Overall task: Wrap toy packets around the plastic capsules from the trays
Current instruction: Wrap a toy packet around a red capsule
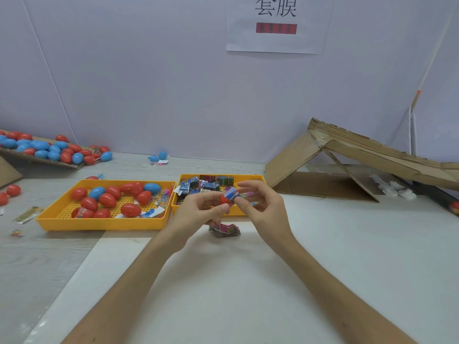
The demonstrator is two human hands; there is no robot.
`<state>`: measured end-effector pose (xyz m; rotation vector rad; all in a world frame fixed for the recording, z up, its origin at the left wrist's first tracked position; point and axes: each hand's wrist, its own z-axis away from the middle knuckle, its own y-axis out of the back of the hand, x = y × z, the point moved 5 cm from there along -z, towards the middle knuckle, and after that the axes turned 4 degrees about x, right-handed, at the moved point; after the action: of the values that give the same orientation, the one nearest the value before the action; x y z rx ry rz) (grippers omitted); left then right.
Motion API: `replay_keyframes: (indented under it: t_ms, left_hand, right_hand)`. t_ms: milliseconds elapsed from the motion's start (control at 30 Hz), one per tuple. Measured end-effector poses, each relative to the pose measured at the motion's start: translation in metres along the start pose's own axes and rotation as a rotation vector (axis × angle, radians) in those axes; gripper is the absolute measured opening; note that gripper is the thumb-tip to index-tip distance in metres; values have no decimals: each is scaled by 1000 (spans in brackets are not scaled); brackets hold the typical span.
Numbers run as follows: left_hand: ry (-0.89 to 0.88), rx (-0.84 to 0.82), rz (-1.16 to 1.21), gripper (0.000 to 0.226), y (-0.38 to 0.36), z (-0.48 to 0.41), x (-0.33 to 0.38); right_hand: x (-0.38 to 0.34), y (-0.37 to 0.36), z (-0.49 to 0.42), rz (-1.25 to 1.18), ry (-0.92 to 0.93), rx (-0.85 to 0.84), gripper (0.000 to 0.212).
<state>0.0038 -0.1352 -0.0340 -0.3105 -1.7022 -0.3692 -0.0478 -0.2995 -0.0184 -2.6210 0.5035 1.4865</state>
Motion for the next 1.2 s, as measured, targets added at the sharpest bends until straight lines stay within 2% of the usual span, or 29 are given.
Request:
replay_keyframes:
  t_ms: [133,433,600,967,1100,1200]
  left_hand:
    - [-18,-2,-10,16,0,0,-1]
    - [-75,-4,-38,32,-2,0,0]
    - [-120,9,-67,29,0,-1,2]
    - [-116,9,-82,24,1,-1,2]
    - [-111,6,-71,26,1,-1,2]
    - [-113,19,-100,26,2,-1,1]
  right_hand:
    - [0,-3,0,-12,-19,-40,23]
    - [3,0,-2,-28,-43,-23,15]
    - [3,2,-2,-114,-68,-2,13]
    - [1,2,-2,-114,-67,3,18]
    - [5,1,-3,-163,-130,-30,40]
    - [4,1,-3,-127,-103,-52,31]
